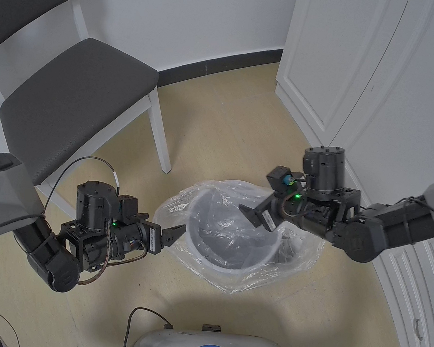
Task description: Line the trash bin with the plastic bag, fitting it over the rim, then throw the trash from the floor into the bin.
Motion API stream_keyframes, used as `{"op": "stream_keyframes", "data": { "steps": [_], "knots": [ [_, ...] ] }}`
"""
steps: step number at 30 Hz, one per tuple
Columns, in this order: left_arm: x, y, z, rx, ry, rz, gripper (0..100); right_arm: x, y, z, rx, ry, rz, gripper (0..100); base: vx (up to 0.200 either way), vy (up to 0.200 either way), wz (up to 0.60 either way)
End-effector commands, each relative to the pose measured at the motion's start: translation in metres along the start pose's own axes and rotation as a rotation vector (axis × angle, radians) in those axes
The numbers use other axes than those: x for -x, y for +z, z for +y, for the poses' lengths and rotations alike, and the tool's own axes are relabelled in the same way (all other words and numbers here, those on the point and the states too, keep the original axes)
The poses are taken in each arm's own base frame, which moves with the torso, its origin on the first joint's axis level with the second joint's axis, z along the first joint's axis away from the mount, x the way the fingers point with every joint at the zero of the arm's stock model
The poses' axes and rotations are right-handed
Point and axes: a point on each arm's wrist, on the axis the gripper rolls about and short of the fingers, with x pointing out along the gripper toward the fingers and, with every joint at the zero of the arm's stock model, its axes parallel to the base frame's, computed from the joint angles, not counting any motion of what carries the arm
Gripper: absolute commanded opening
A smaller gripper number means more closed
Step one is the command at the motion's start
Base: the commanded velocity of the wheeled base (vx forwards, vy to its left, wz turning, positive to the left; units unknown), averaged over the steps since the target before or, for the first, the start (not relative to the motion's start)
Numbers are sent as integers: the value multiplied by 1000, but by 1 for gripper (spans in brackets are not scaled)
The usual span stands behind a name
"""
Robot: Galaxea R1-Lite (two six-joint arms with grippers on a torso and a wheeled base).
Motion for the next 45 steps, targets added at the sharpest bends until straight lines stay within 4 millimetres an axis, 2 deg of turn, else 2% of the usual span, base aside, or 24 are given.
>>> {"op": "stream_keyframes", "data": {
  "steps": [1, 4, 7, 10, 15, 16, 18, 20, 21, 24, 33, 39, 45],
  "knots": [
    [-19, -15, 5, 3, 52, 33, 100, 40, -11, -23, -24, -38, 71, 100, 0, 0, 0],
    [-27, -12, 11, 1, 139, 6, 100, 39, -26, -24, -61, -30, 117, 100, 0, 0, 0],
    [-27, -10, 15, 4, 156, 3, 100, 36, -40, -26, -85, -34, 162, 100, 0, 0, 0],
    [-33, -9, 16, 8, 165, -7, 100, 21, -60, -35, -103, -65, 216, 100, 0, 0, 0],
    [-51, -12, 21, 11, 234, -28, 100, -3, -85, -50, -131, -149, 196, 100, 0, 0, 0],
    [-51, -12, 21, 11, 234, -28, 100, -3, -85, -50, -131, -149, 196, 100, 0, 0, 0],
    [-62, -11, 22, 25, 277, -58, 100, -20, -94, -50, -144, -209, 119, 100, 0, 0, 0],
    [-66, -10, 21, 41, 290, -72, 100, -25, -95, -50, -153, -237, 81, 100, 0, 0, 0],
    [-73, -6, 14, 75, 315, -113, 100, -34, -99, -50, -177, -286, 14, 100, 0, 0, 0],
    [-83, 0, 11, 101, 370, -165, 100, -47, -104, -47, -193, -329, -57, 100, 0, 0, 0],
    [-89, 7, 11, 149, 367, -211, 100, -68, -119, -41, -337, -364, -180, 100, 0, 0, 0],
    [-102, 2, 14, 178, 394, -226, 100, -79, -139, -34, -383, -375, -196, 100, 0, 0, 0],
    [-115, -16, 18, 164, 429, -186, 100, -85, -157, -41, -419, -392, -168, 100, 0, 0, 0]
  ]
}}
